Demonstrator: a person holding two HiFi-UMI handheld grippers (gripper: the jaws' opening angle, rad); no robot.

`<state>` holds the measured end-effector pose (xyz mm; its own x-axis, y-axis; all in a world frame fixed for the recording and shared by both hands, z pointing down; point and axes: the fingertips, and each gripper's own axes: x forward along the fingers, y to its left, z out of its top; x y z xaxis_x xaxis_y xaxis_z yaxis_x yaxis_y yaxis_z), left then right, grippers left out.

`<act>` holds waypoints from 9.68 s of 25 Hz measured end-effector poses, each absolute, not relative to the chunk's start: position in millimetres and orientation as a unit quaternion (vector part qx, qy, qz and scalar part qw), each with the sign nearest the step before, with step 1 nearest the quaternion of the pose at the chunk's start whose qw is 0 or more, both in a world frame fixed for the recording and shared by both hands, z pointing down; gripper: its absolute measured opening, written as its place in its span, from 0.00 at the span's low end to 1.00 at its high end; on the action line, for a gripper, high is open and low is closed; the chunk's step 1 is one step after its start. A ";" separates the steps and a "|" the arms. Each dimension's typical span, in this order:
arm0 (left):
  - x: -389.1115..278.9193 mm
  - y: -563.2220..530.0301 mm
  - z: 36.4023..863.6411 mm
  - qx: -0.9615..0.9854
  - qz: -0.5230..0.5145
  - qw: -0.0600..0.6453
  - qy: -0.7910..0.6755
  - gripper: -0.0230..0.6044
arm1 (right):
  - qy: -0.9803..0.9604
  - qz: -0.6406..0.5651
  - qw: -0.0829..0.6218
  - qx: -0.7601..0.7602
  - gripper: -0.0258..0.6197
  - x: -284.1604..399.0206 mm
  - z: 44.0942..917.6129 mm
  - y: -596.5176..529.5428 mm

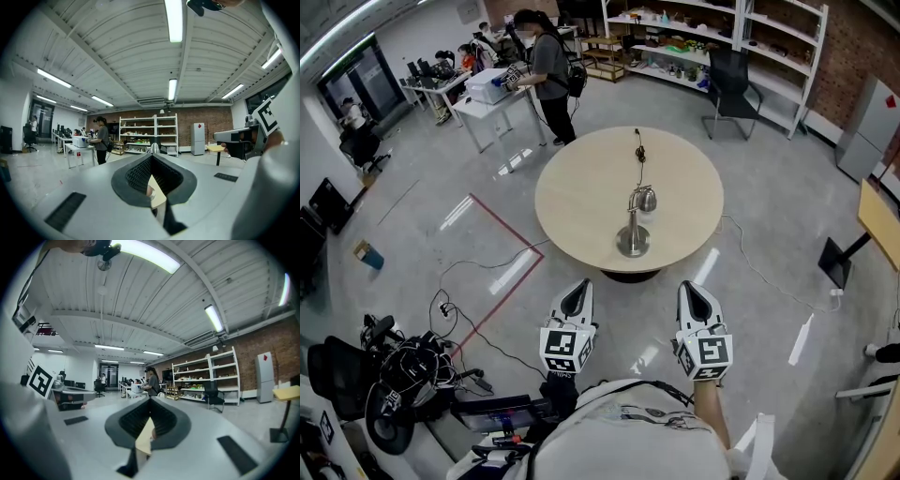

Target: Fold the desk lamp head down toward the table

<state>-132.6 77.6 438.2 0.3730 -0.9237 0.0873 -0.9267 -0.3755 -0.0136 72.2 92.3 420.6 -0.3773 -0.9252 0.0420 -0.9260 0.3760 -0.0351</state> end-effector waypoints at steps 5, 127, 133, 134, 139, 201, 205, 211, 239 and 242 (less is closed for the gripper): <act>-117.6 80.0 445.3 0.829 0.049 0.024 -0.557 0.04 | -0.833 0.036 0.009 0.552 0.04 81.8 427.3 95.2; -132.8 -188.8 472.0 0.822 0.087 0.072 -0.558 0.04 | -0.873 0.114 0.145 0.452 0.41 3.5 491.0 -185.1; -126.1 -185.7 475.3 0.826 0.090 0.074 -0.552 0.04 | -0.873 0.113 0.152 0.450 0.41 5.3 496.5 -176.9; -125.0 -184.8 475.6 0.826 0.091 0.074 -0.551 0.04 | -0.872 0.113 0.153 0.450 0.41 6.1 497.4 -174.9; -120.2 -181.2 478.6 0.828 0.092 0.074 -0.549 0.04 | -0.869 0.118 0.165 0.451 0.41 11.8 507.9 -163.5; -105.7 -171.5 487.5 0.827 0.107 0.085 -0.545 0.04 | -0.845 0.155 0.267 0.437 0.40 27.4 613.5 -114.8; -108.8 -172.3 488.0 0.826 0.108 0.084 -0.548 0.04 | -0.844 0.154 0.272 0.435 0.40 27.0 625.8 -116.0; -112.7 -170.9 490.1 0.824 0.109 0.082 -0.549 0.04 | -0.840 0.157 0.284 0.436 0.40 26.0 638.7 -112.6; -116.1 -175.9 489.3 0.825 0.115 0.083 -0.548 0.04 | -0.824 0.197 0.313 0.429 0.36 26.9 682.9 -115.7; -118.6 -175.7 491.4 0.824 0.115 0.084 -0.549 0.04 | -0.823 0.202 0.316 0.427 0.35 25.1 689.4 -115.2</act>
